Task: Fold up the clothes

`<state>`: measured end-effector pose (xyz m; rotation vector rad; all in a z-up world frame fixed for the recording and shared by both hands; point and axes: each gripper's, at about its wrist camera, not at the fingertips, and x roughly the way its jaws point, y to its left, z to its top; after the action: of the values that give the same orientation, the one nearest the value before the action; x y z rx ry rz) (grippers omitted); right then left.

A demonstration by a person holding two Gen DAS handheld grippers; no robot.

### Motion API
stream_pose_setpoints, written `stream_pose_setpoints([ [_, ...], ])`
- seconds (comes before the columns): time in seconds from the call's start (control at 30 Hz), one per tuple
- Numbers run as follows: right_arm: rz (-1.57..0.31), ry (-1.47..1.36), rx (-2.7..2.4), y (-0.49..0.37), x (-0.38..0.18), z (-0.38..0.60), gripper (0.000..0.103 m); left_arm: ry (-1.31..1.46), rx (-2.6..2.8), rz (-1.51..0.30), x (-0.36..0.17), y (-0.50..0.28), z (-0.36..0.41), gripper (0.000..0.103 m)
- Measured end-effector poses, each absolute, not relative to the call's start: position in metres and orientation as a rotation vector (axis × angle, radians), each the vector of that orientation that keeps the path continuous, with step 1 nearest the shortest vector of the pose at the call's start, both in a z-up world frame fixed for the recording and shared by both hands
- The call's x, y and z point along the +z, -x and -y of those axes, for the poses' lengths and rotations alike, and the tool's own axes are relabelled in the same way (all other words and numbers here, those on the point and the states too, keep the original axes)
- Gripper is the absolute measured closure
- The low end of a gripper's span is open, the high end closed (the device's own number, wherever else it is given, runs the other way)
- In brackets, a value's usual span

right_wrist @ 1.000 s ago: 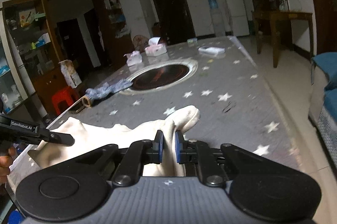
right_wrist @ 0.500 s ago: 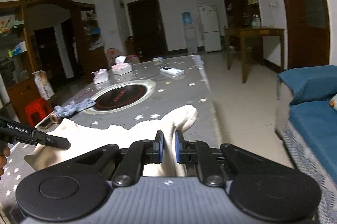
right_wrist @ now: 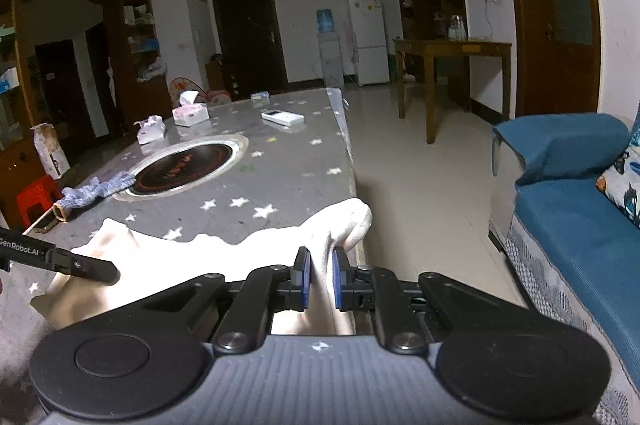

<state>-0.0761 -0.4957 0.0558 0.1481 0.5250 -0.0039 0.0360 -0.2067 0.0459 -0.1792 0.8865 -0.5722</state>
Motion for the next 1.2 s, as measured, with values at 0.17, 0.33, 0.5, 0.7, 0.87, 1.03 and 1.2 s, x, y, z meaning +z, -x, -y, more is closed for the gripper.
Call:
stream_pose_setpoints([
  [0.17, -0.558, -0.146, -0.019, 0.072, 0.046, 0.500, 0.093, 0.157, -0.553, -0.904, 0.040, -0.036, 0.207, 0.081],
  [0.33, -0.572, -0.133, -0.038, 0.067, 0.044, 0.503, 0.090, 0.128, -0.519, -0.907, 0.038, -0.037, 0.202, 0.063],
  [0.5, -0.582, -0.120, -0.043, 0.061, 0.042, 0.503, 0.077, 0.137, -0.491, -0.894, 0.041, -0.042, 0.194, 0.054],
  [0.7, -0.602, -0.112, 0.012, 0.043, 0.037, 0.489, 0.055, 0.143, -0.470, -0.892, 0.043, -0.053, 0.192, 0.051],
  [0.87, -0.623, -0.100, 0.056, 0.027, 0.032, 0.476, 0.043, 0.096, -0.455, -0.881, 0.042, -0.060, 0.203, 0.049],
  [1.03, -0.656, -0.080, 0.066, 0.013, 0.023, 0.467, 0.031, 0.045, -0.430, -0.880, 0.035, -0.070, 0.213, 0.046],
  [1.2, -0.686, -0.045, 0.058, 0.003, 0.015, 0.461, 0.022, 0.030, -0.420, -0.912, 0.026, -0.076, 0.215, 0.040],
])
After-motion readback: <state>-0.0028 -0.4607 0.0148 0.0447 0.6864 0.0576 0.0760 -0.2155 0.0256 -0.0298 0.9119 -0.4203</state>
